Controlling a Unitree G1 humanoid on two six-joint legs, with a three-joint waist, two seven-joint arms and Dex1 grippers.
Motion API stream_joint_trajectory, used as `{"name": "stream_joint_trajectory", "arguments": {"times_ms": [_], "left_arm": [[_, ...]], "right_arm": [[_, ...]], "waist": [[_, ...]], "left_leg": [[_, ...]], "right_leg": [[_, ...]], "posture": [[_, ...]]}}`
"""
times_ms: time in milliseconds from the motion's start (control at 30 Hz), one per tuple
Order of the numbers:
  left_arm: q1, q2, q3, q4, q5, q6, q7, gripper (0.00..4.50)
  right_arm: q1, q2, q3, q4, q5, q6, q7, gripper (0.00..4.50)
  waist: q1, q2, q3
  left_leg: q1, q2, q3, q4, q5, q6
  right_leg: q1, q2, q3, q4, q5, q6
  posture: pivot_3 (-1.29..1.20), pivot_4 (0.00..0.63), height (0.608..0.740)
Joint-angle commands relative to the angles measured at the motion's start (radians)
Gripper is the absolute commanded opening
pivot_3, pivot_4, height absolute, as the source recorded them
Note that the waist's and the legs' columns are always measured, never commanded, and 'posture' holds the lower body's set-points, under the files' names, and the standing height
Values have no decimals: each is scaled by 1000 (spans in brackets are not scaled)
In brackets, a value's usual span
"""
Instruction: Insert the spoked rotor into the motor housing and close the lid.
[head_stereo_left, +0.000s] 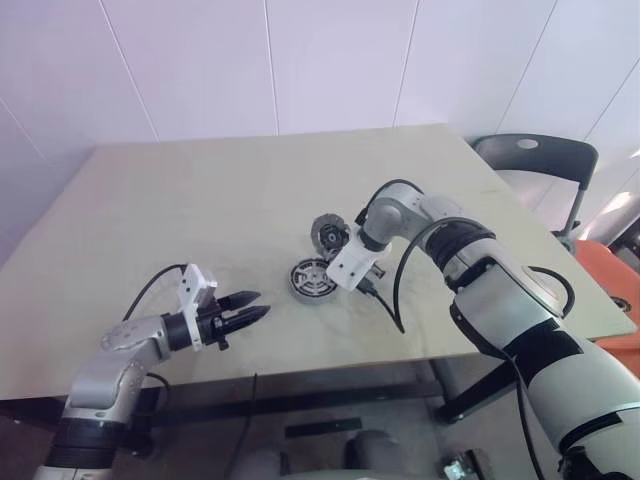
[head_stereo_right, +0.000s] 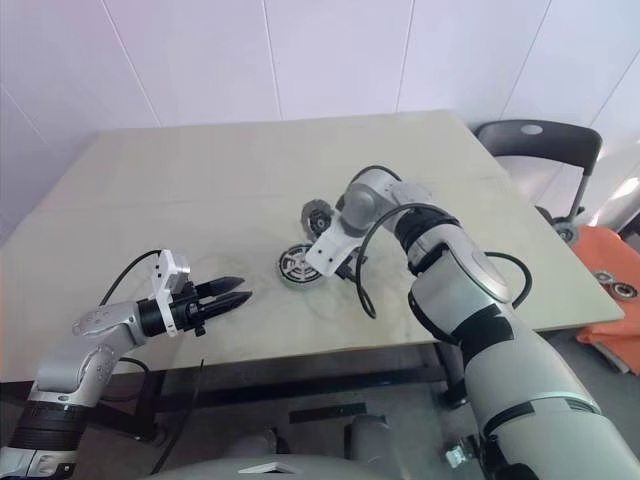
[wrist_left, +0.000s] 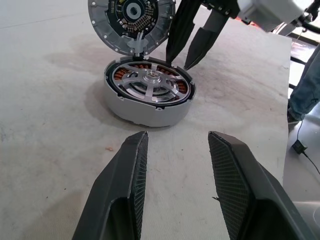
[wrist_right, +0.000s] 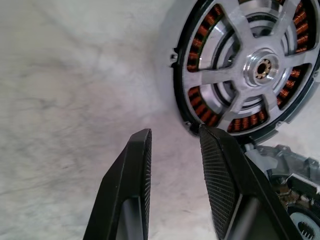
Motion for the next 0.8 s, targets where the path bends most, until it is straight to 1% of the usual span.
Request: {"name": "stream_joint_trajectory", "arguments": {"times_ms": [33,267,467,667,800], "left_arm": [[-1,8,20,-29,-2,-17,2,2071],[10,8,25,-41,-6,-14,12,2071],[16,10,29,-41,-7,-16,16,2071],[11,8,28,-36,-8,-17,19,2071],[14,8,27,-41,-8,-16,21,2071]], "right_arm": [[-41,14,0,11,-20,-7,-37,1577],[-50,27,-5,18,-25,-25,-29,1577],[-43,24,-21,2,10,-57,52,1577],[-26,22,-18,7,6,-54,66,1577],[-21,34,-25,7,8,-45,40,1577]], "waist": [[-1,0,0],[0,0,0],[0,0,0],[0,0,0],[0,0,0]], "left_leg": [[0,0,0,0,0,0],[0,0,0,0,0,0],[0,0,0,0,0,0],[0,0,0,0,0,0],[0,0,0,0,0,0]], "right_leg": [[0,0,0,0,0,0],[0,0,0,0,0,0],[0,0,0,0,0,0],[0,0,0,0,0,0],[0,0,0,0,0,0]], "posture": [[0,0,740],[0,0,740],[0,0,740],[0,0,740],[0,0,740]]}}
